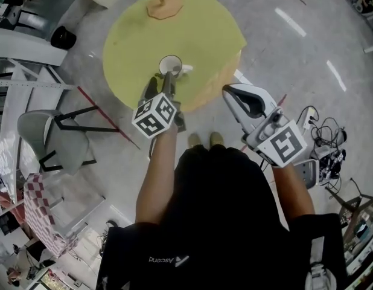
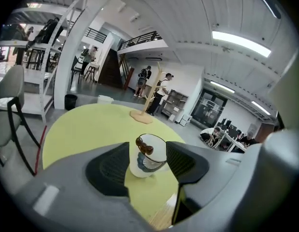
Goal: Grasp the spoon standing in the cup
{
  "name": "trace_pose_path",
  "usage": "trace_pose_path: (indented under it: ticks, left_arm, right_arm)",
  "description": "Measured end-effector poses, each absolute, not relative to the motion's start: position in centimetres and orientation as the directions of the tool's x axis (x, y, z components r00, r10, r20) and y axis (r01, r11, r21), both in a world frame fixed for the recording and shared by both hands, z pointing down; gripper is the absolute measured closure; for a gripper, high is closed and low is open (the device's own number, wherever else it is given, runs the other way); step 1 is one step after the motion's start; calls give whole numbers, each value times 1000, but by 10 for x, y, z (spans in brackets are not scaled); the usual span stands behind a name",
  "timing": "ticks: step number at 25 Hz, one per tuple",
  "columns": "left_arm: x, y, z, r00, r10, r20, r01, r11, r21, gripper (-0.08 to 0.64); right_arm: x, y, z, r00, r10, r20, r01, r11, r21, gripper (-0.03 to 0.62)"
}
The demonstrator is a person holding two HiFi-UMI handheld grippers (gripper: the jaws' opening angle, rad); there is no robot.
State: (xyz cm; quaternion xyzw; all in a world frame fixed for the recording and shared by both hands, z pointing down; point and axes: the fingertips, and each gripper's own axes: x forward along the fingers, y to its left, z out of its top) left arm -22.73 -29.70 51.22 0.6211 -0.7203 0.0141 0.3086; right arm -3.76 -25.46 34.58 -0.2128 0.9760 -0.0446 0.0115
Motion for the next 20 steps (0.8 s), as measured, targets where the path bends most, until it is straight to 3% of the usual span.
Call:
trace_pose_path:
  ticks: [5, 12, 20]
  left_arm:
    - [-230, -306, 525, -72, -869, 489, -877, 289, 383, 338]
    - [-236, -309, 529, -117, -855, 506, -872, 332, 360, 498]
    - [-239, -308, 517, -112, -887, 448, -883, 295, 364, 514]
  right_arm:
    - [-27, -264, 354, -895, -446, 6, -444, 890, -104, 589]
    - [-20, -274, 359, -884, -467, 18, -466, 878, -110, 589]
    - [-25, -277, 360, -885, -465, 13, -463, 879, -110, 589]
